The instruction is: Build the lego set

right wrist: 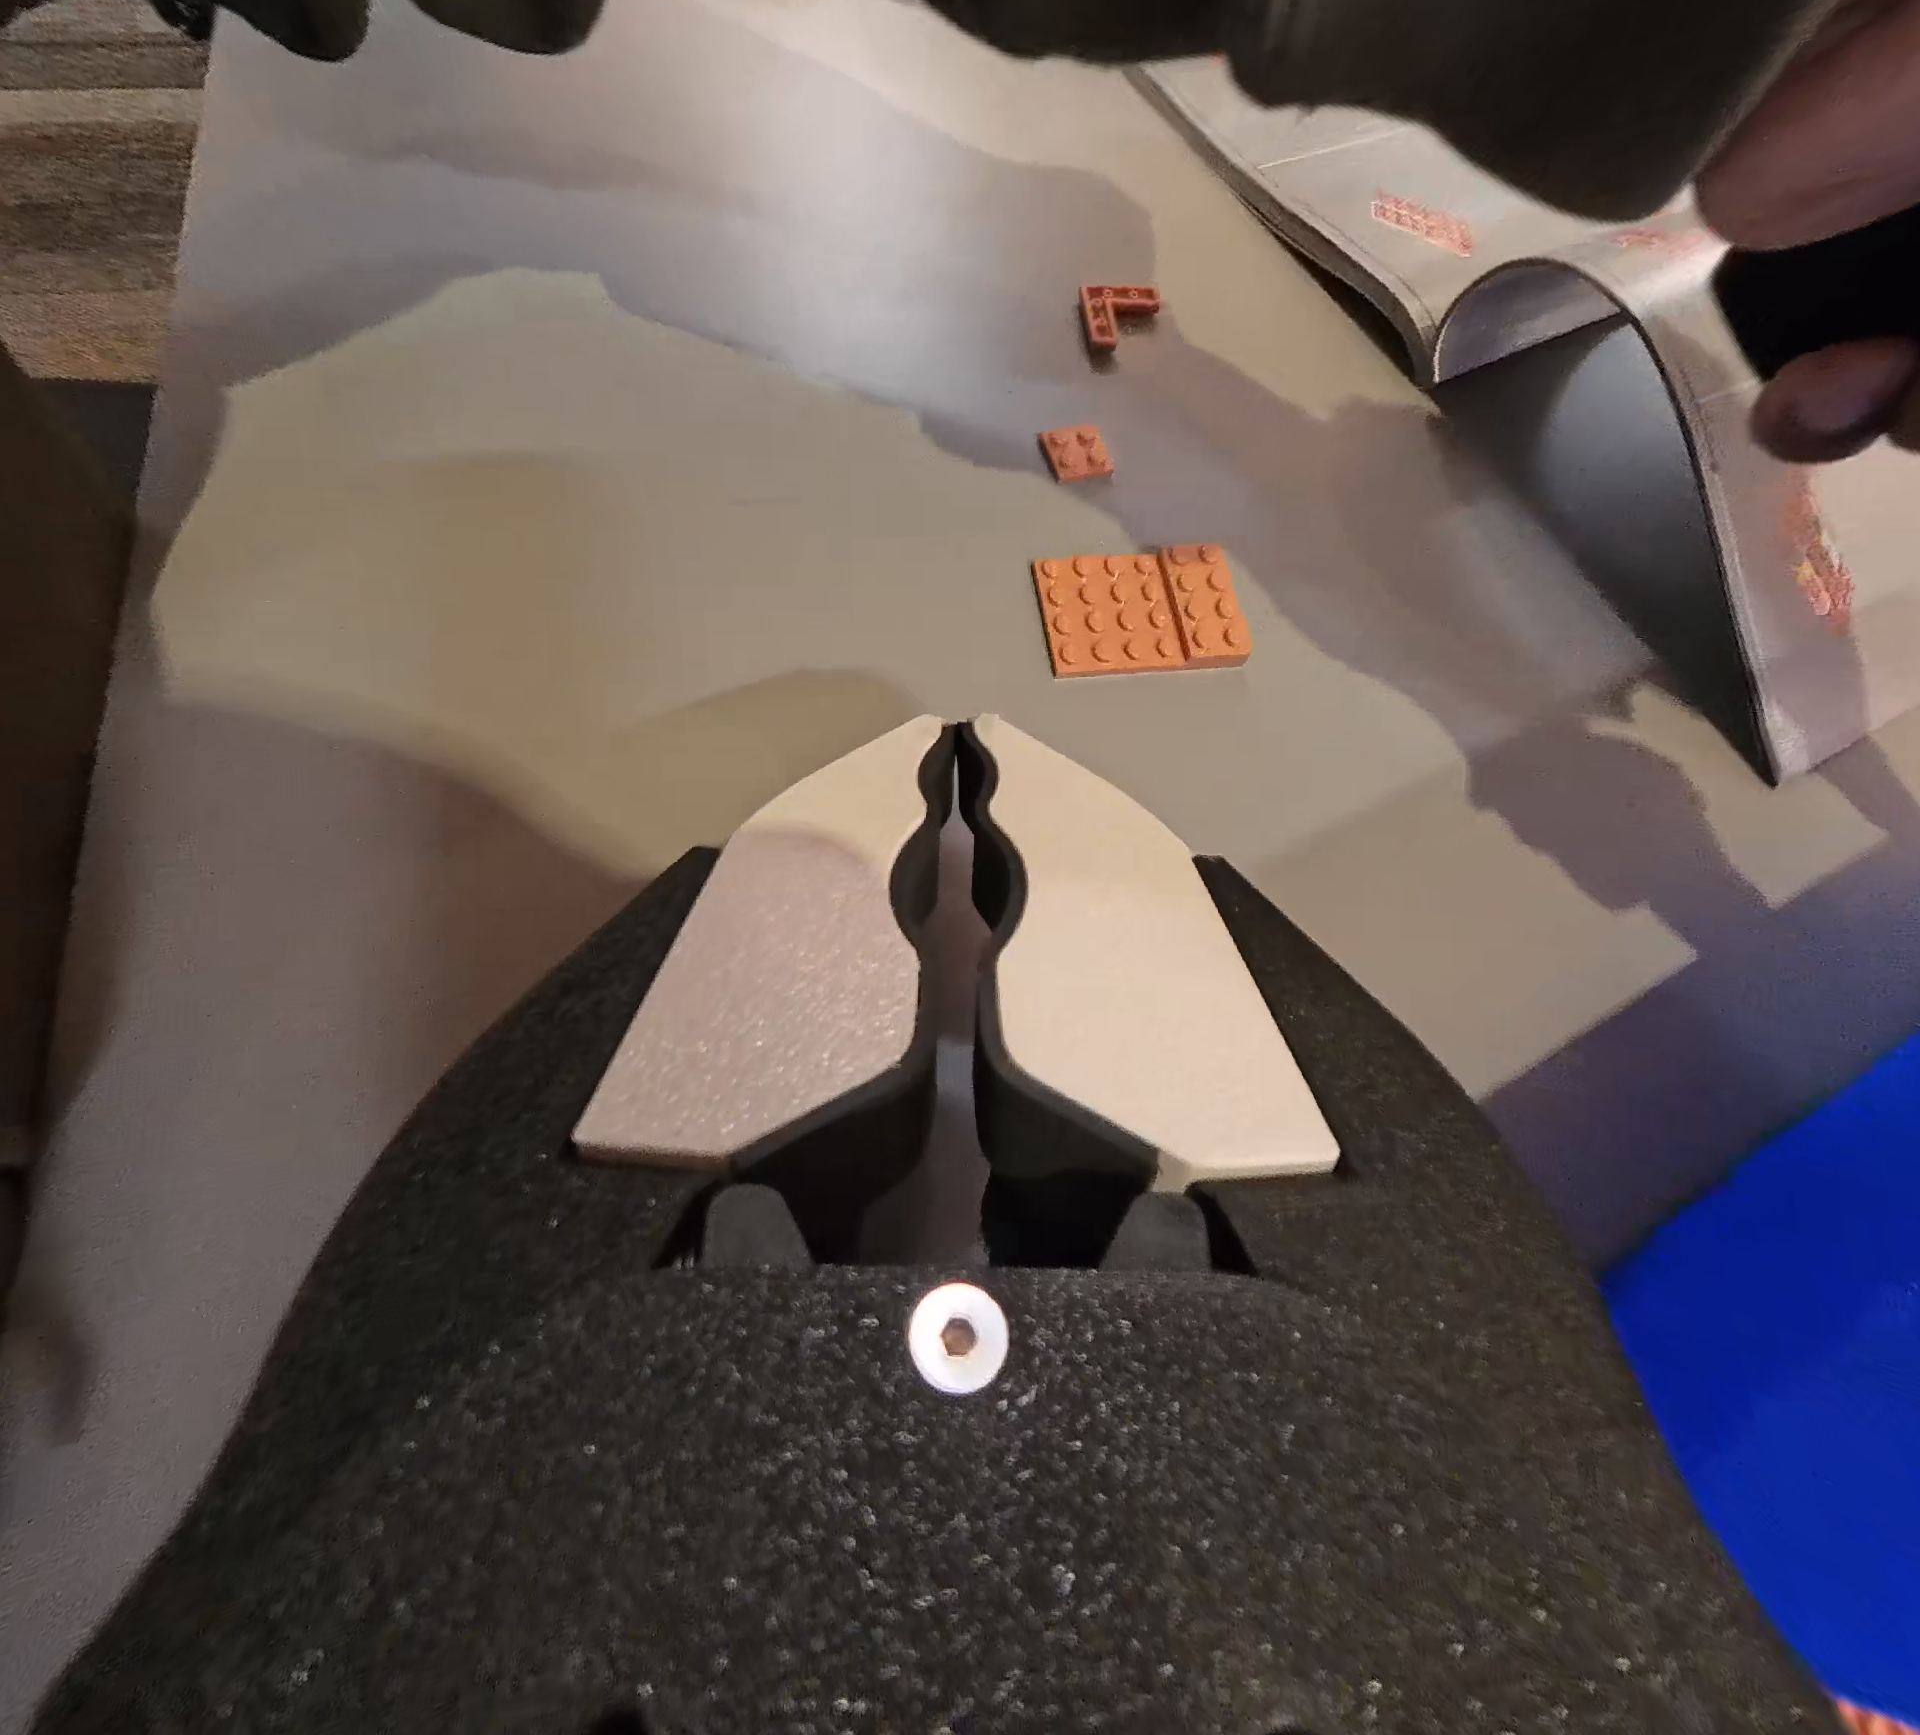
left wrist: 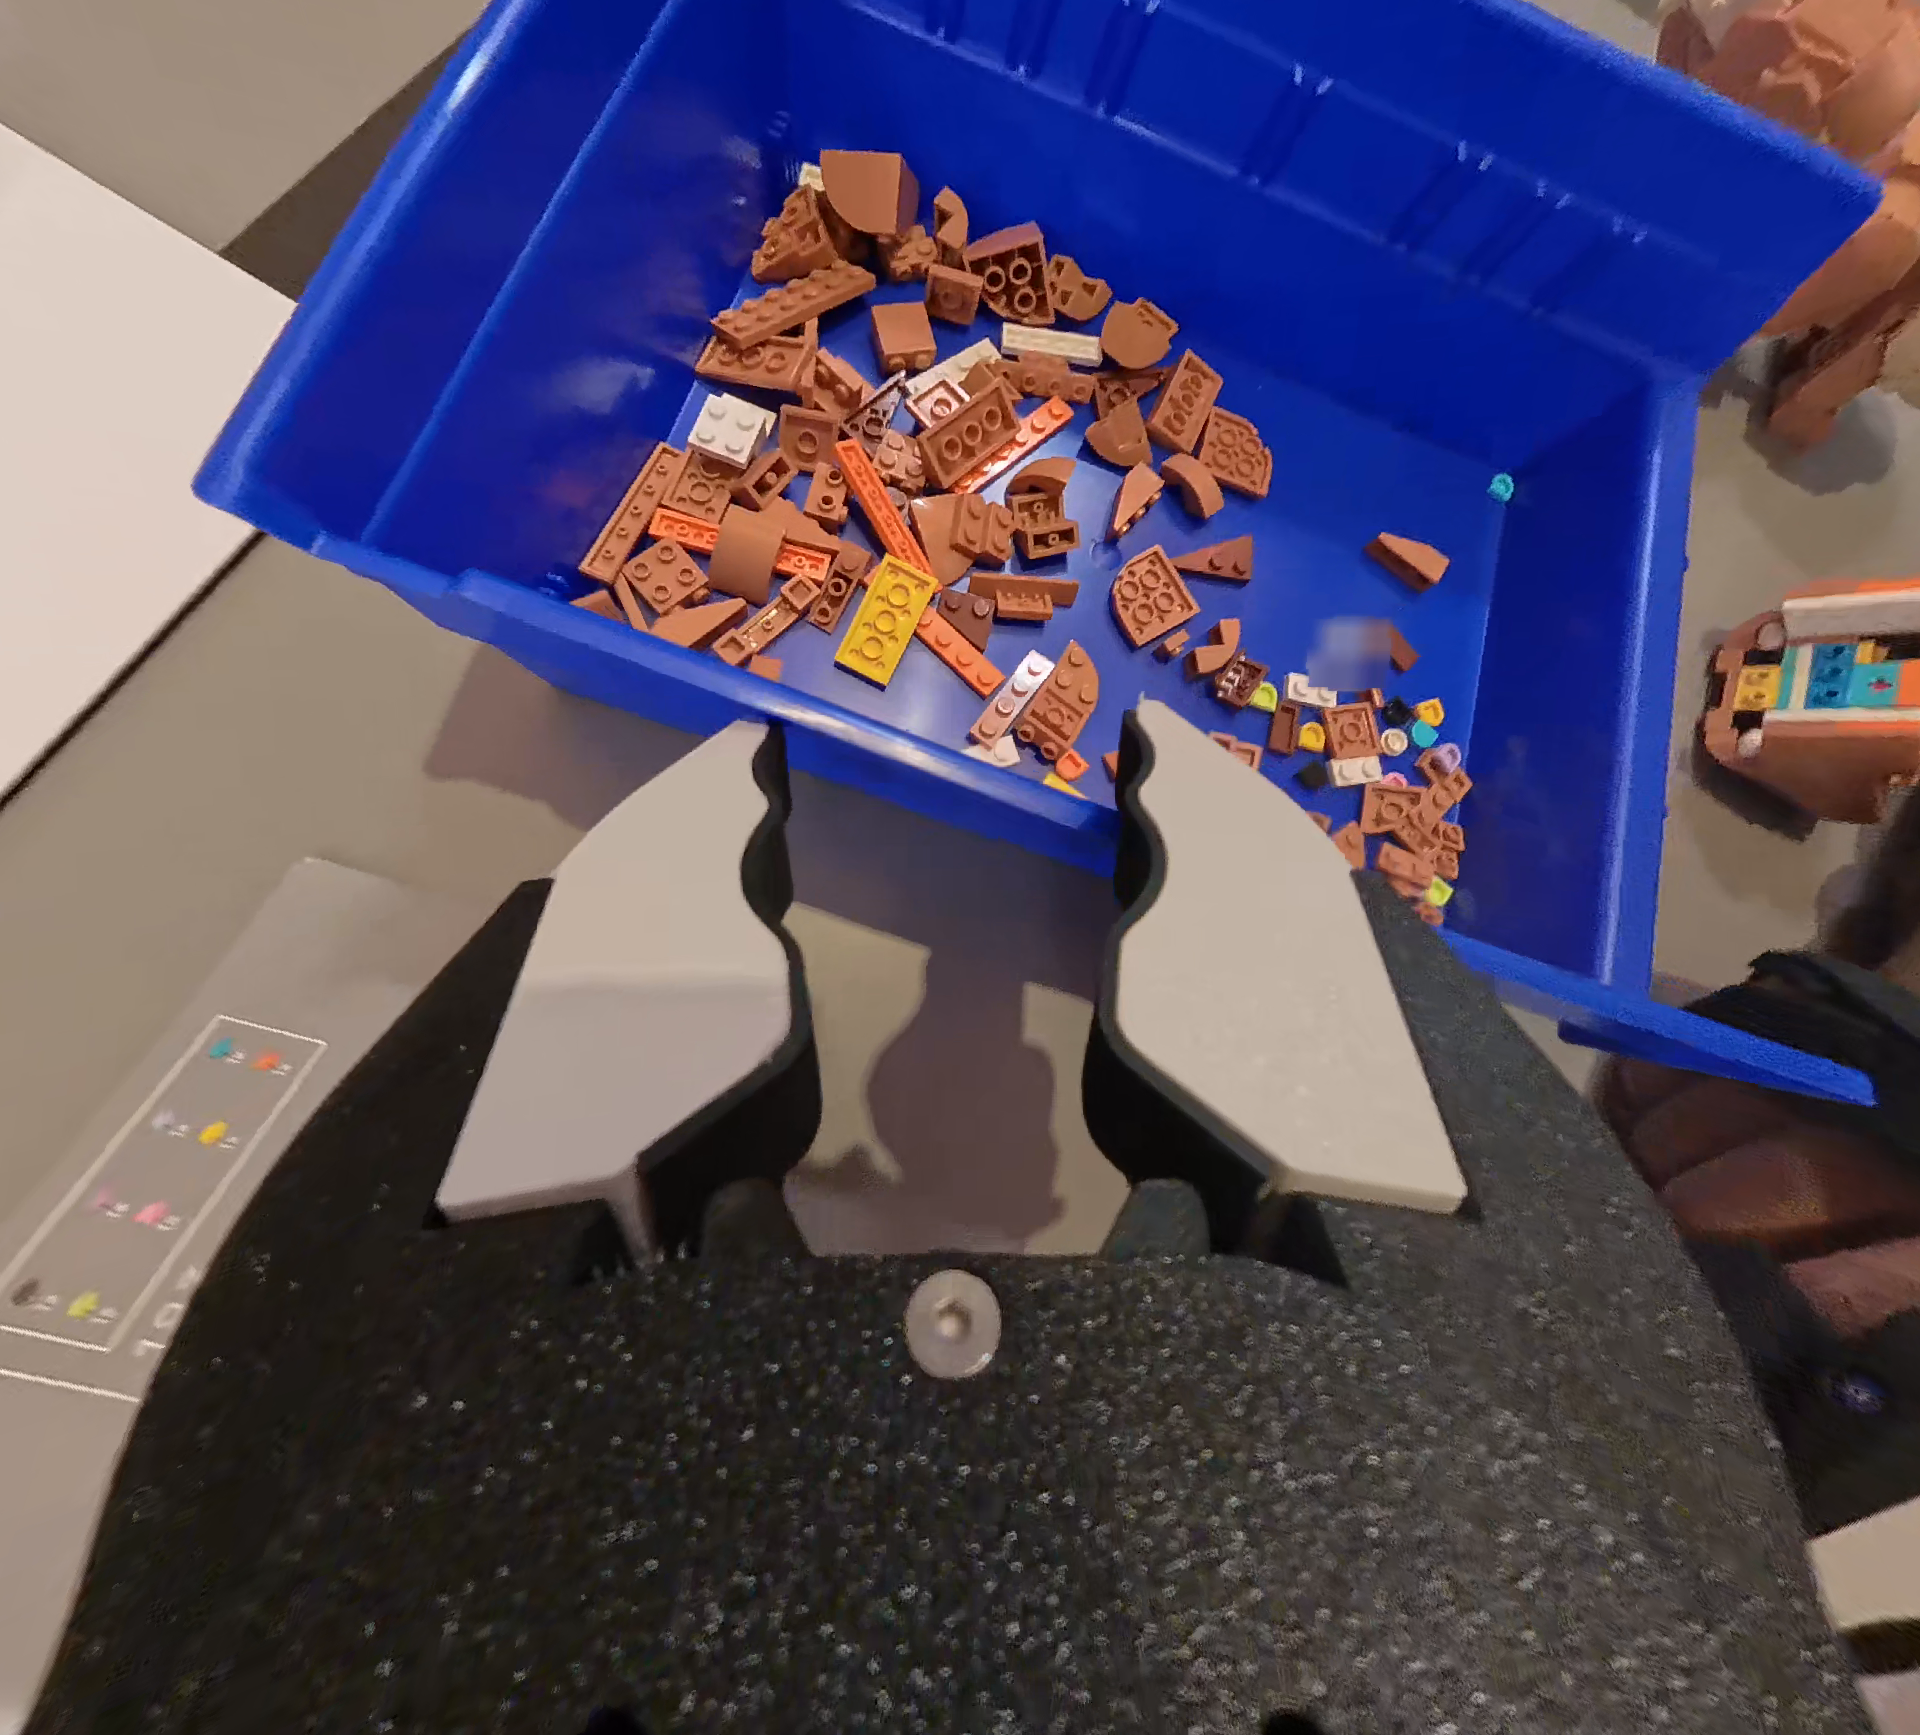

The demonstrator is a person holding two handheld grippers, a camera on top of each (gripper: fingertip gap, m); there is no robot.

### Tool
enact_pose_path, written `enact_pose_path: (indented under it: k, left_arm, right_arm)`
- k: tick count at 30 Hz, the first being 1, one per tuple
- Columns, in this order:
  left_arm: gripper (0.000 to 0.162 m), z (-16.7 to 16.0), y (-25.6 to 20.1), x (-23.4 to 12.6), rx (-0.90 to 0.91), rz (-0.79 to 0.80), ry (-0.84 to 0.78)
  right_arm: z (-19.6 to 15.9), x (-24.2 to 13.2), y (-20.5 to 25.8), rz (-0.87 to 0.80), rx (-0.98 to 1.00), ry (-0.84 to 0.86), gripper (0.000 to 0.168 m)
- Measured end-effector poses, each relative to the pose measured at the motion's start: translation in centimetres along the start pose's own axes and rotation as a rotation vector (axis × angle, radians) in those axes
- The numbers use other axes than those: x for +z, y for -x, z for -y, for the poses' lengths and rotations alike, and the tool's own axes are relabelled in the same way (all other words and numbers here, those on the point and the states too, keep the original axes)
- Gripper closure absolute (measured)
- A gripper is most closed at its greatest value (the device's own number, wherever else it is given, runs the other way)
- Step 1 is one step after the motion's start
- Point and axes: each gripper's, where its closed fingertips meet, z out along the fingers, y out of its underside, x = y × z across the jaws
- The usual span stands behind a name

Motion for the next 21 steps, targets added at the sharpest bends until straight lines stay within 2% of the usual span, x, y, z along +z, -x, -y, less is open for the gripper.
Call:
enact_pose_path:
  k: [10, 16, 21]
  left_arm:
    - [0.110, -0.4, 2.0, -0.9, 0.185, -0.026, 0.164]
    - [0.108, -0.8, 2.7, -1.6, 0.256, 0.016, 0.257]
    - [0.103, -0.5, 3.3, -2.5, 0.304, 0.076, 0.269]
  right_arm:
    - [-0.4, -0.3, 0.4, 0.043, 0.007, 0.012, 0.168]
    - [-0.3, -0.5, 0.2, 0.048, 0.029, -0.001, 0.168]
    - [-0.2, -0.6, 0.0, 0.054, 0.053, -0.014, 0.168]
